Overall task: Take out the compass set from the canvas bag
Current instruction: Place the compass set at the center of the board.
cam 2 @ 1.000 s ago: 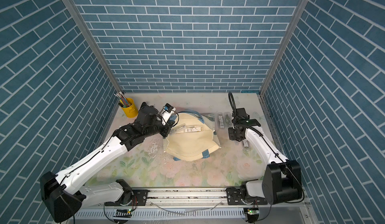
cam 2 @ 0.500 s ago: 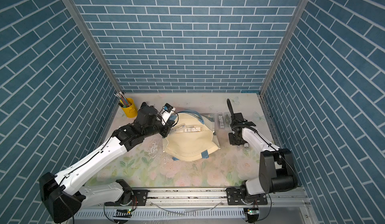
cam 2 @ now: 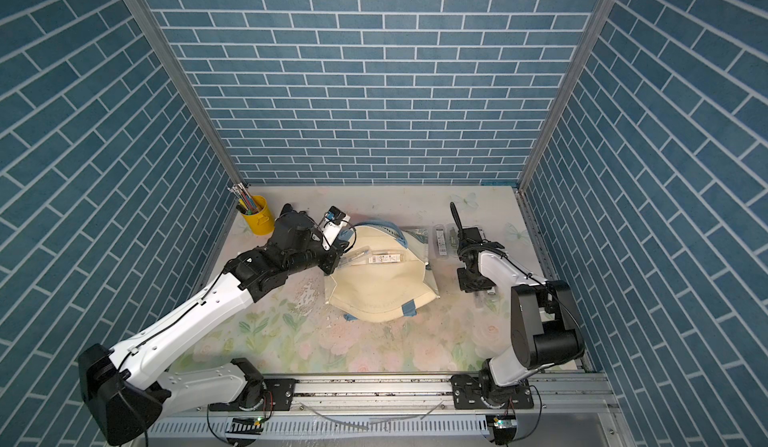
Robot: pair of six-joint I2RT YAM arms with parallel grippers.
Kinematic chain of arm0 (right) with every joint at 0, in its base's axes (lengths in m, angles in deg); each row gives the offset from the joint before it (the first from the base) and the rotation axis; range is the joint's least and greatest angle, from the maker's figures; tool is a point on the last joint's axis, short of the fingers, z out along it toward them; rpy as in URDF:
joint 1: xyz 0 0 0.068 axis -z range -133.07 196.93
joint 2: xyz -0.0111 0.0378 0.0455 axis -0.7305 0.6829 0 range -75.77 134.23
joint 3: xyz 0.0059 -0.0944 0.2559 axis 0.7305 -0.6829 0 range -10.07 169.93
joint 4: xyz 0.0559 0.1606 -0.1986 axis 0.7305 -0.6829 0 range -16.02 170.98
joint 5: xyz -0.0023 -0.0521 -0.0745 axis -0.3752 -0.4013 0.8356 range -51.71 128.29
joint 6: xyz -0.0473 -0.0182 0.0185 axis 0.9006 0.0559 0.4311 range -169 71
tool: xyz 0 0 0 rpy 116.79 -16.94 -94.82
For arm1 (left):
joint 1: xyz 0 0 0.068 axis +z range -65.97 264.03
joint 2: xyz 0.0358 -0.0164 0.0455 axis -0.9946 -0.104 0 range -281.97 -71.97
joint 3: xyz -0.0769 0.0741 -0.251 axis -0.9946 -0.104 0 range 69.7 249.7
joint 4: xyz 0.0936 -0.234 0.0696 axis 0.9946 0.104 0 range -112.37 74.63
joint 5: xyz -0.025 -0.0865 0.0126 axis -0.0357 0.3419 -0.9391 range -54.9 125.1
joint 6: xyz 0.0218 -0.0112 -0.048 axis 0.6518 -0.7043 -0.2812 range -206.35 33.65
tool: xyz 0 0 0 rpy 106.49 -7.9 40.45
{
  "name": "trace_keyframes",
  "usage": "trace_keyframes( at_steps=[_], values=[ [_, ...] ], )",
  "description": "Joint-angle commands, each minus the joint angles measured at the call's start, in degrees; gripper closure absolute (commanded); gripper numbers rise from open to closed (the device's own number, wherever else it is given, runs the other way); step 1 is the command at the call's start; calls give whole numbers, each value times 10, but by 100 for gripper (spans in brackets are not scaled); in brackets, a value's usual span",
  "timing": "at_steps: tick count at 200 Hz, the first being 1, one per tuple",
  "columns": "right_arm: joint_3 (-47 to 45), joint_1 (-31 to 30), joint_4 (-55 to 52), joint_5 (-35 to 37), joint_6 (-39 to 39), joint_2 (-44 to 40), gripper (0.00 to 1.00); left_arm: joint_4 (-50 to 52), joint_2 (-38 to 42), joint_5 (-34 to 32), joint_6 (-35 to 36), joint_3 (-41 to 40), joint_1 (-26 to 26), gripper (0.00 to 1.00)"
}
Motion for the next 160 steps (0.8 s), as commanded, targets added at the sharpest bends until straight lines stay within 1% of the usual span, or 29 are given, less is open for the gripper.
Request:
trace_keyframes(
  at_steps=[1, 47, 97, 114, 136, 160],
  values=[
    [6, -3, 0, 10, -19, 9, 63, -47, 17, 8, -3, -1, -3, 100],
    [17, -17, 5, -8, -24, 17, 64, -48, 16, 6, -3, -1, -3, 100],
    [21, -19, 8, 5, -21, 34, 62, -48, 17, 5, -3, -1, -3, 100],
    [23, -18, 10, 10, -18, 40, 64, -47, 17, 5, -3, 0, -2, 100],
    [29, -19, 12, 19, -13, 50, 69, -47, 18, 6, -3, -1, -2, 100],
    [38, -19, 13, 31, -6, 62, 69, -48, 19, 7, -4, -1, -3, 100]
  ],
)
